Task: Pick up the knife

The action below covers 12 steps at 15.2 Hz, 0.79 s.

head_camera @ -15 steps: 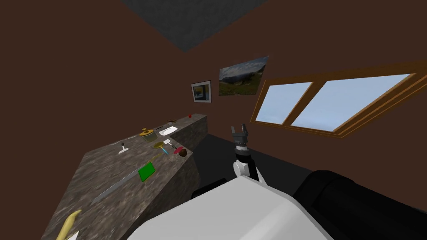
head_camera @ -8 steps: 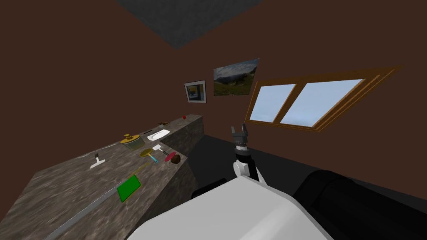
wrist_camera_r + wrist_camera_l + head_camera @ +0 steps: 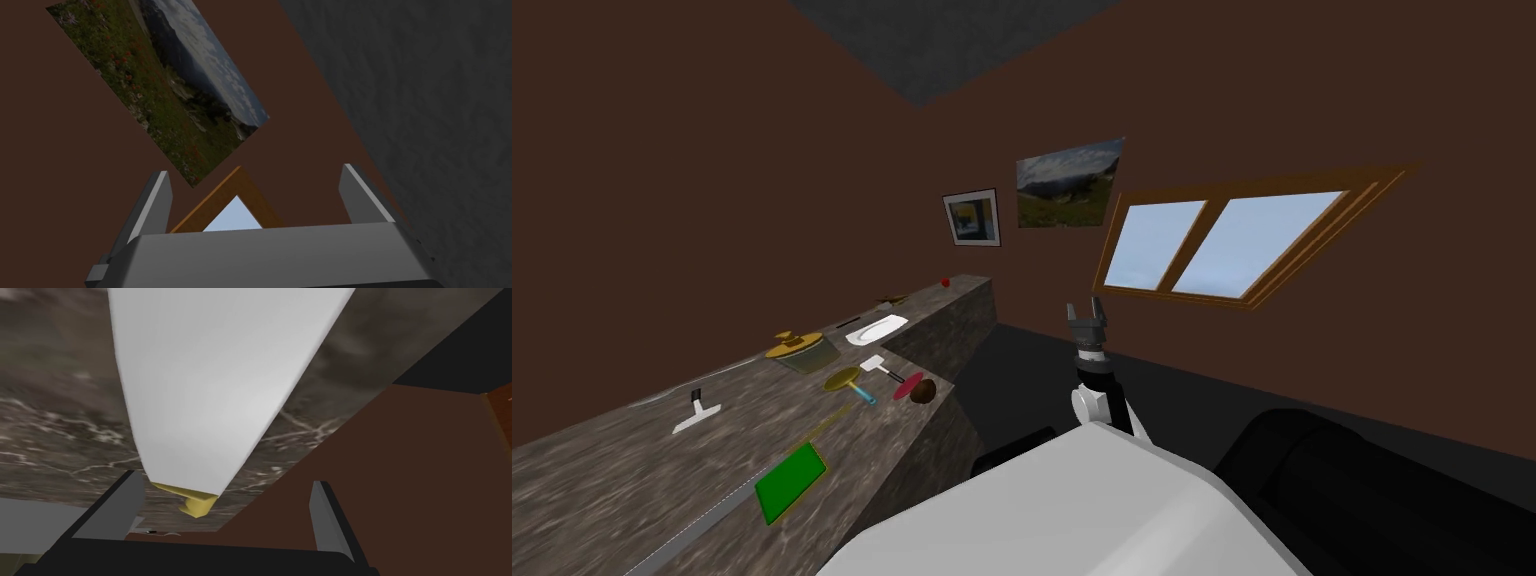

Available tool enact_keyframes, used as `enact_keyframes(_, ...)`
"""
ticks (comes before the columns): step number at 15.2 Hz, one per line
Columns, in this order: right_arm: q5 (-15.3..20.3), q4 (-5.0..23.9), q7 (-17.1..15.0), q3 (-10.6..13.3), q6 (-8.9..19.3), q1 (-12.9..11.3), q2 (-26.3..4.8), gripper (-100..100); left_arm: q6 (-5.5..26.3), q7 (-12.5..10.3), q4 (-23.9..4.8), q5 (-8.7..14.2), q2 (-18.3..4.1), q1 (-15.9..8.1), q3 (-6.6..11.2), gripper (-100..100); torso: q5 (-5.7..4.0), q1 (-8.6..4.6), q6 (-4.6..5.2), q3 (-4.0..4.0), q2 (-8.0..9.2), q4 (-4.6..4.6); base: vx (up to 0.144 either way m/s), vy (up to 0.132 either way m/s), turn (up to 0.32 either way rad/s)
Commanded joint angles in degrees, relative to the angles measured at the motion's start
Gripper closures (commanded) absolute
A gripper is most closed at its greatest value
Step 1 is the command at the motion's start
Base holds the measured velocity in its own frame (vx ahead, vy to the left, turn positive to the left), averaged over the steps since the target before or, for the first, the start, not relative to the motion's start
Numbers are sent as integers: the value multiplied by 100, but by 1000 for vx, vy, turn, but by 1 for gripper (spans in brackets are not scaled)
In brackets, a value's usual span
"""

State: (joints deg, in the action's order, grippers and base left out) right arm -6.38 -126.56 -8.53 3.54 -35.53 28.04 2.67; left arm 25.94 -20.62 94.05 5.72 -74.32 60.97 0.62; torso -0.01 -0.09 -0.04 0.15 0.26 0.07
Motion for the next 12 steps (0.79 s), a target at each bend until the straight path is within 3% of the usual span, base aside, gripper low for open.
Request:
enact_keyframes(1, 0, 0, 0, 0, 0, 0, 0, 0, -112, 94, -199, -20, 145, -127, -88, -100, 0, 0, 0, 0, 0, 0, -17, 19, -57)
enact_keyframes(2, 0, 0, 0, 0, 0, 0, 0, 0, -52, 39, -79, -1, 56, -54, -31, -100, 9, 13, -1, -1, -1, -2, -9, 8, -21)
enact_keyframes(3, 0, 0, 0, 0, 0, 0, 0, 0, -74, 54, -103, 1, 65, -68, -41, 100, 12, 21, -2, -3, -4, -3, -2, -1, -15)
enact_keyframes(7, 0, 0, 0, 0, 0, 0, 0, 0, -80, 62, -98, -3, 60, -68, -41, 100, 14, 26, -8, -4, -6, -3, 0, 0, -2)
enact_keyframes(8, 0, 0, 0, 0, 0, 0, 0, 0, 16, -49, 73, 50, -132, 76, 50, 100, 14, 26, -7, -5, -7, -3, 21, -8, 57)
enact_keyframes(10, 0, 0, 0, 0, 0, 1, 0, 0, 93, -134, 237, 92, -299, 198, 133, 100, 9, 13, -7, -10, -17, -5, 25, -30, 89)
enact_keyframes(11, 0, 0, 0, 0, 0, 1, 0, 0, 119, -162, 291, 106, -355, 238, 161, 100, 7, 9, -6, -13, -20, -6, 23, -25, 78)
enact_keyframes(12, 0, 0, 0, 0, 0, 1, 0, 0, 81, -111, 219, 86, -271, 186, 127, 100, 6, 9, -7, -13, -21, -7, 12, -13, 27)
